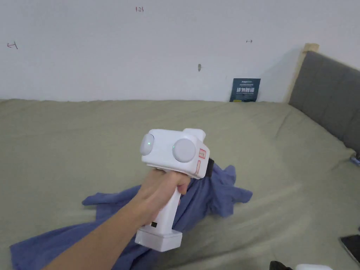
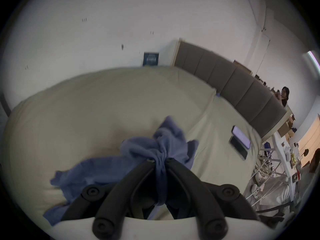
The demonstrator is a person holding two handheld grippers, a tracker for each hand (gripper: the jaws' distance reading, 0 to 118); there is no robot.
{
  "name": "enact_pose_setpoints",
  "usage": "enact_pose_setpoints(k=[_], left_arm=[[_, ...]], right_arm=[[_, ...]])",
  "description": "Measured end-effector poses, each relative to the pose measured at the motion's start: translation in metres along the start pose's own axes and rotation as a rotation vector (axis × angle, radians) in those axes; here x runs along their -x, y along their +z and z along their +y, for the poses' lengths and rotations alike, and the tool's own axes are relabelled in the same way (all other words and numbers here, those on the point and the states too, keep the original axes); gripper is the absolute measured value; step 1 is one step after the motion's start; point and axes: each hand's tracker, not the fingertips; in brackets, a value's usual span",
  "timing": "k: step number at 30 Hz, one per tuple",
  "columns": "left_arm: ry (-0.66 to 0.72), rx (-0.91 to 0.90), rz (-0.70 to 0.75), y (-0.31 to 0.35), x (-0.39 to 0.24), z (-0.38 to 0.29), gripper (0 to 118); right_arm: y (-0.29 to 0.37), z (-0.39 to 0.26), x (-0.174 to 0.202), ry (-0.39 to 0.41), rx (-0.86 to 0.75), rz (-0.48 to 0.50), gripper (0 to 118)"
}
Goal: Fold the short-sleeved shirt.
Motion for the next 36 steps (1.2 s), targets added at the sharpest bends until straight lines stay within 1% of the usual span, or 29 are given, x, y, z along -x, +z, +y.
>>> enact_pose_setpoints(k=[2, 4, 6, 7, 8, 9, 10, 11, 12, 14, 15, 17, 20, 22, 23, 24, 25, 26, 27, 29, 30, 31, 32, 34, 35, 36], left_arm=[[0.032, 0.091, 0.036, -0.010, 0.021, -0.114, 0], [0.045, 0.177, 0.090, -0.007, 0.056, -0.206, 0], [0.055, 0.219, 0.124, 0.002, 0.083, -0.259, 0], [0.067, 0.208, 0.120, -0.011, 0.083, -0.262, 16], [0.080, 0.206, 0.119, -0.013, 0.086, -0.273, 57], [0.095, 0.195, 0.113, -0.020, 0.088, -0.277, 118], [0.096, 0.212, 0.082, -0.046, 0.069, -0.288, 116], [0.066, 0.168, 0.034, -0.081, 0.049, -0.233, 113], [0.077, 0.202, 0.092, -0.038, 0.087, -0.260, 113], [0.085, 0.170, 0.096, -0.033, 0.105, -0.234, 113], [0.095, 0.152, 0.093, -0.023, 0.101, -0.226, 113], [0.112, 0.121, 0.105, -0.001, 0.127, -0.203, 113], [0.142, 0.019, 0.114, 0.044, 0.182, -0.145, 112], [0.131, -0.061, 0.103, 0.071, 0.216, -0.074, 100], [0.114, -0.088, 0.123, 0.107, 0.243, -0.045, 88], [0.097, -0.123, 0.168, 0.164, 0.289, -0.013, 61], [0.079, -0.165, 0.196, 0.209, 0.326, 0.024, 29], [0.076, -0.204, 0.215, 0.246, 0.354, 0.050, 4], [0.108, -0.244, 0.247, 0.292, 0.393, 0.047, 2], [0.108, -0.286, 0.277, 0.354, 0.445, 0.067, 2], [0.107, -0.315, 0.304, 0.396, 0.474, 0.079, 2], [0.095, -0.337, 0.361, 0.464, 0.510, 0.086, 2], [0.088, -0.375, 0.395, 0.513, 0.534, 0.103, 2], [0.112, -0.402, 0.477, 0.606, 0.589, 0.079, 2], [0.125, -0.403, 0.490, 0.622, 0.604, 0.066, 2], [0.135, -0.388, 0.489, 0.620, 0.616, 0.053, 2]], right_arm=[[-0.005, -0.005, -0.003, -0.010, 0.017, -0.004, 0], [-0.012, -0.008, -0.006, -0.017, 0.041, -0.008, 0], [-0.015, -0.012, -0.008, -0.020, 0.051, -0.007, 0], [-0.018, -0.013, -0.009, -0.019, 0.059, -0.008, 0], [-0.021, -0.013, -0.010, -0.018, 0.063, -0.008, 0], [-0.022, -0.013, -0.011, -0.016, 0.067, -0.007, 0], [-0.023, -0.013, -0.011, -0.014, 0.070, -0.007, 0], [-0.023, -0.013, -0.011, -0.012, 0.071, -0.006, 0], [-0.025, -0.012, -0.011, -0.012, 0.071, -0.006, 0], [-0.026, -0.011, -0.011, -0.014, 0.069, -0.004, 0], [-0.025, -0.010, -0.011, -0.016, 0.066, -0.001, 0], [-0.023, -0.008, -0.009, -0.014, 0.057, 0.003, 0], [-0.019, -0.003, -0.006, 0.008, 0.041, 0.014, 0], [-0.015, 0.002, -0.005, 0.017, 0.027, 0.017, 0], [-0.012, 0.005, -0.004, 0.022, 0.020, 0.022, 0], [-0.011, 0.008, -0.002, 0.029, 0.009, 0.029, 0], [-0.008, 0.011, 0.000, 0.035, -0.001, 0.035, 0], [-0.006, 0.013, 0.001, 0.041, -0.014, 0.043, 0], [-0.003, 0.015, 0.004, 0.051, -0.025, 0.047, 0], [0.003, 0.019, 0.009, 0.074, -0.051, 0.062, 0], [0.006, 0.020, 0.012, 0.079, -0.060, 0.062, 0], [0.008, 0.021, 0.014, 0.084, -0.067, 0.068, 0], [0.009, 0.021, 0.018, 0.086, -0.075, 0.073, 0], [0.012, 0.021, 0.023, 0.083, -0.089, 0.083, 0], [0.014, 0.020, 0.025, 0.085, -0.095, 0.088, 0], [0.014, 0.019, 0.028, 0.091, -0.100, 0.092, 0]])
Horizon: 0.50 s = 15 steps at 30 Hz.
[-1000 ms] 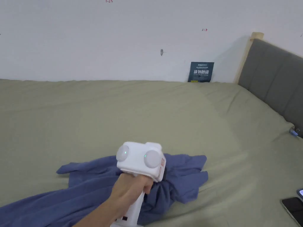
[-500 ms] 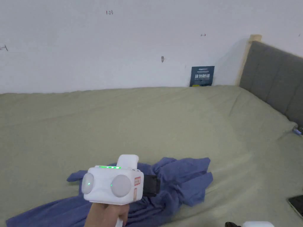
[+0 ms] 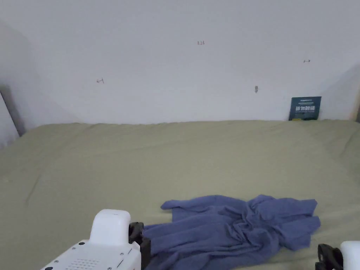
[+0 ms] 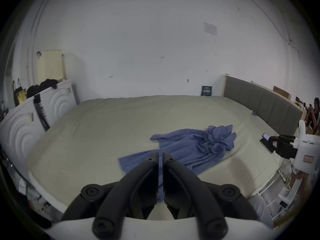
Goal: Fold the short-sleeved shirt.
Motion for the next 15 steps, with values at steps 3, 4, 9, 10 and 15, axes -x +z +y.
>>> enact_pose_setpoints(k=[3, 4, 9, 10, 15], left_arm=[[0.085, -0.029, 0.067, 0.042, 0.079, -0.035, 2], [0.087, -0.038, 0.094, 0.061, 0.103, -0.032, 2], [0.150, -0.036, 0.137, 0.078, 0.151, -0.079, 2], [0.150, -0.027, 0.147, 0.081, 0.158, -0.086, 2], [0.201, 0.008, 0.143, 0.052, 0.148, -0.139, 2]], right_arm=[[0.001, 0.003, 0.006, 0.011, -0.005, 0.018, 0], [0.002, 0.003, 0.007, 0.013, -0.007, 0.023, 0], [0.004, 0.007, 0.014, 0.025, -0.024, 0.029, 0], [0.003, 0.008, 0.016, 0.025, -0.025, 0.030, 0], [-0.006, 0.010, 0.021, 0.026, -0.016, 0.035, 0]])
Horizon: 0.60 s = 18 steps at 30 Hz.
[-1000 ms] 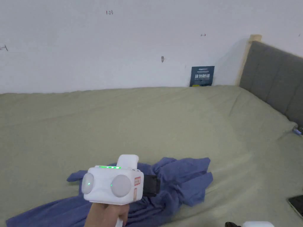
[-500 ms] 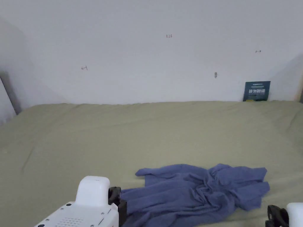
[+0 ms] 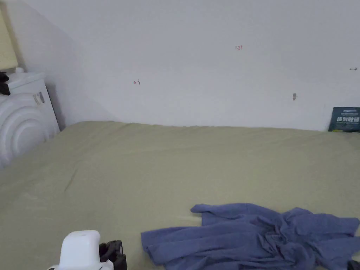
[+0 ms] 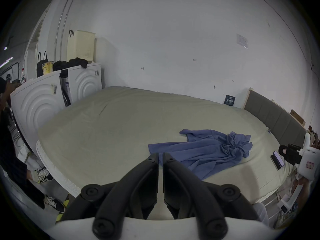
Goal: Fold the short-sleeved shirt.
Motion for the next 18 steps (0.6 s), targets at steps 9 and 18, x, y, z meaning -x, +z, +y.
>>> enact_pose_setpoints(k=[9, 18], left_arm=[[-0.031, 0.170, 0.018, -0.081, -0.068, -0.113, 2], [-0.026, 0.401, 0.004, -0.164, -0.199, -0.317, 116]], right_arm=[[-0.027, -0.006, 0.003, 0.009, 0.051, 0.009, 0], [-0.065, -0.007, -0.002, -0.005, 0.116, -0.007, 0]])
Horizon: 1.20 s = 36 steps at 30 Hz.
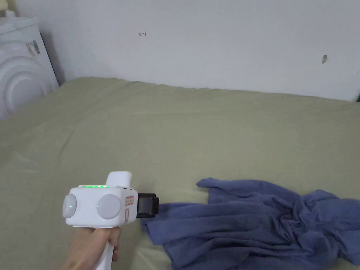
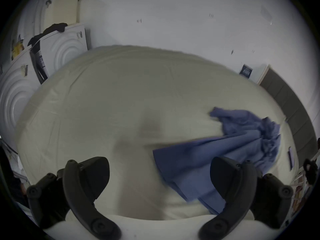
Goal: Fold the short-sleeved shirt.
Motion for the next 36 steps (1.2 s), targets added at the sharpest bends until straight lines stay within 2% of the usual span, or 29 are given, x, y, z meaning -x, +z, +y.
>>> enact_pose_setpoints(k=[5, 7, 9, 10, 11, 12, 13, 14, 15, 19, 23, 26, 29, 32, 33, 34, 36], left_arm=[[-0.073, 0.143, 0.019, -0.032, -0.033, -0.081, 114], [-0.096, 0.186, 0.029, -0.037, -0.037, -0.108, 103], [-0.144, 0.214, 0.050, -0.026, -0.032, -0.106, 103], [-0.157, 0.188, 0.067, -0.009, -0.018, -0.076, 103], [-0.151, 0.187, 0.050, -0.016, -0.027, -0.078, 98], [-0.146, 0.192, 0.019, -0.030, -0.045, -0.084, 81], [-0.168, 0.175, 0.021, -0.023, -0.045, -0.059, 58], [-0.194, 0.153, -0.006, -0.042, -0.068, -0.024, 14], [-0.169, 0.137, -0.009, -0.037, -0.066, -0.026, 0], [-0.179, 0.153, 0.000, -0.031, -0.061, -0.035, 0], [-0.187, 0.150, 0.003, -0.029, -0.059, -0.031, 0], [-0.198, 0.150, -0.003, -0.026, -0.064, -0.028, 0], [-0.204, 0.171, 0.005, -0.023, -0.057, -0.040, 0], [-0.198, 0.172, -0.003, -0.027, -0.061, -0.045, 0], [-0.196, 0.171, -0.006, -0.029, -0.063, -0.046, 0], [-0.194, 0.172, -0.009, -0.035, -0.066, -0.046, 0], [-0.191, 0.173, -0.015, -0.038, -0.070, -0.049, 0]], right_arm=[[-0.015, -0.004, -0.003, 0.009, 0.029, -0.011, 0], [-0.019, -0.007, -0.005, 0.006, 0.039, -0.011, 0], [-0.021, -0.009, -0.006, 0.005, 0.050, -0.013, 0], [-0.021, -0.011, -0.007, 0.004, 0.055, -0.011, 0], [-0.021, -0.013, -0.008, 0.000, 0.058, -0.010, 0], [-0.022, -0.014, -0.010, -0.006, 0.064, -0.008, 0], [-0.023, -0.016, -0.012, -0.014, 0.071, -0.004, 0], [-0.025, -0.017, -0.013, -0.022, 0.078, -0.003, 0], [-0.026, -0.021, -0.015, -0.031, 0.086, -0.003, 0], [-0.033, -0.023, -0.027, -0.080, 0.125, 0.000, 0], [-0.051, -0.014, -0.047, -0.077, 0.148, -0.057, 0], [-0.079, 0.004, -0.073, -0.092, 0.180, -0.115, 0], [-0.112, 0.028, -0.108, -0.166, 0.207, -0.106, 0], [-0.155, 0.057, -0.142, -0.125, 0.234, -0.104, 1], [-0.169, 0.066, -0.150, -0.092, 0.245, -0.111, 12], [-0.184, 0.075, -0.158, -0.074, 0.249, -0.111, 37], [-0.212, 0.088, -0.180, -0.061, 0.308, -0.090, 115]])
